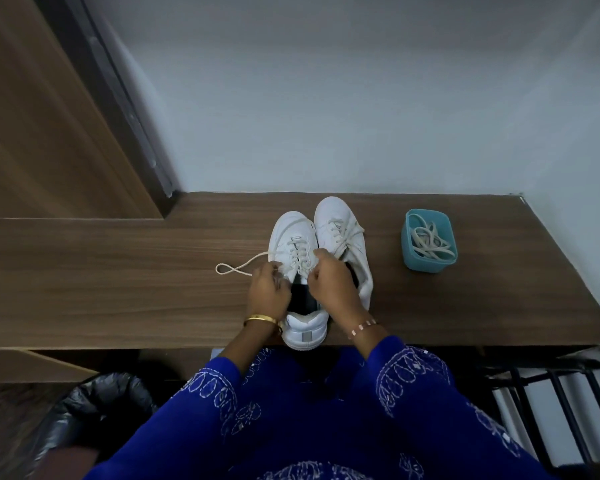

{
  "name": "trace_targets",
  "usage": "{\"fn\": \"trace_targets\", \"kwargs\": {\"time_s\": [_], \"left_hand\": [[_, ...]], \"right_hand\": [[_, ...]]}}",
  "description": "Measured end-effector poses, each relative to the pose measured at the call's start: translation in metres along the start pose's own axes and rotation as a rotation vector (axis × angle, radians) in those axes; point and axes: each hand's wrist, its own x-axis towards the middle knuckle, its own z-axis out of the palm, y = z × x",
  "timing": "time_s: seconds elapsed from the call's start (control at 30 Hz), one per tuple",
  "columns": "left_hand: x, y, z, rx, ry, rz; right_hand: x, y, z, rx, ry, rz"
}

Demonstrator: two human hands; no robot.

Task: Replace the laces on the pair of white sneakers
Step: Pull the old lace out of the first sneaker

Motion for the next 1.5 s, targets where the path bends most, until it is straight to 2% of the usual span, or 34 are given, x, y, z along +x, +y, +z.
{"fn": "trace_targets", "kwargs": {"time_s": [0.17,0.57,0.8,0.87,0.93,1.03,1.1,1.2,1.5], "left_hand": [[-0.003,0.000,-0.005,-0.035,0.008,0.088],[-0.017,-0.003,0.005,0.107,-0.036,0.207],[-0.017,-0.011,0.002,0.066,-0.059,0.252],[-0.012,-0.007,-0.002,0.045,-0.055,0.230],[-0.007,-0.002,-0.004,0.137,0.002,0.197],[-0.003,0.008,-0.006,0.289,0.101,0.285],[0.001,0.012,-0.004,0.233,0.040,0.345],[0.003,0.017,0.002,0.144,-0.093,0.317],[0.010,0.011,0.002,0.179,-0.064,0.437]], "right_hand": [[-0.007,0.003,0.000,-0.082,-0.037,-0.074],[-0.018,0.020,-0.007,-0.065,-0.018,-0.021],[-0.029,0.026,-0.009,-0.037,-0.021,-0.031],[-0.026,0.024,-0.015,-0.001,0.039,-0.018],[-0.020,0.021,-0.019,0.031,0.163,-0.027],[-0.006,0.015,-0.020,0.032,0.231,-0.084],[0.004,0.014,-0.017,0.034,0.169,-0.104],[0.011,0.016,-0.012,0.040,0.011,-0.099],[0.009,0.022,-0.010,0.060,-0.069,-0.115]]}}
